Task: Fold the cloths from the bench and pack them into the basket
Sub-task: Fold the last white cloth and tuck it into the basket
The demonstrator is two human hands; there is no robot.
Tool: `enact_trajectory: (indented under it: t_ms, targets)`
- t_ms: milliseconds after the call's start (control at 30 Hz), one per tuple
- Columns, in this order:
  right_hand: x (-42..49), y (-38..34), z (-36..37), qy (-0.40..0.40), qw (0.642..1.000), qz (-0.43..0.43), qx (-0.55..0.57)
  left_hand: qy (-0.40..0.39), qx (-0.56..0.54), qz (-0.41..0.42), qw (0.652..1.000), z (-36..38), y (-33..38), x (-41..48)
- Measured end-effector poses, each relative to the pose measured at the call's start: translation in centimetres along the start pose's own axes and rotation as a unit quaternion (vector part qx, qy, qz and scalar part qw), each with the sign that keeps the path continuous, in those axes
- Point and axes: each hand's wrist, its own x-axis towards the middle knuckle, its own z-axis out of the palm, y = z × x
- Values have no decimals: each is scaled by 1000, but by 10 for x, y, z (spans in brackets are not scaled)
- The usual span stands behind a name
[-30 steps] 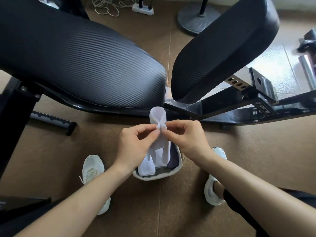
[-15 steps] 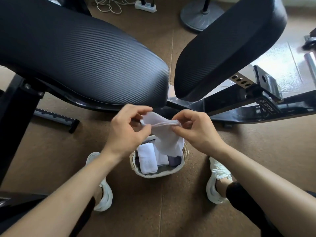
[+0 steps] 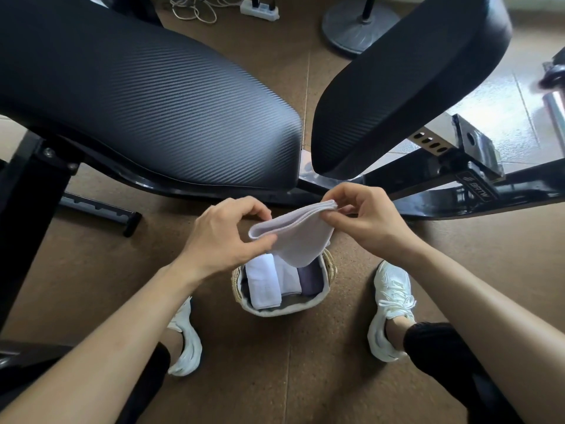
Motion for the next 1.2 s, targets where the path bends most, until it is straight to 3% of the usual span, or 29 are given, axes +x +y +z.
enact_trajectory:
  t_ms: [67,167,300,400,500,667,867,1033,1200]
  targets:
    - [0,-2,0,-2,1000,-5,18,-50,30,0,998,2,2,0]
    - [1,-2,-1,-8,1000,-9,18,-7,48,11,999,7,1,1]
    - [5,4,-6,23,1000,0,-11,57,-87,4,995,5,-6,3]
    - [6,7,-10,37,997,1,-64,62,-206,-14,976,3,2,3]
    - [6,7,-8,25,994,-3,-106,63,-258,-25,964,5,7,5]
    - [2,-3,-2,-18,989,-35,-141,53,-281,-23,958,6,8,5]
    - [-5,-22,26,-54,957,-168,-231,28,-317,3,948,13,14,6]
    - [-8,-22,29,-79,964,-174,-182,26,-360,-37,932,10,13,7]
    - [-9,-19,25,-100,965,-167,-179,-9,-337,-23,941,9,10,8]
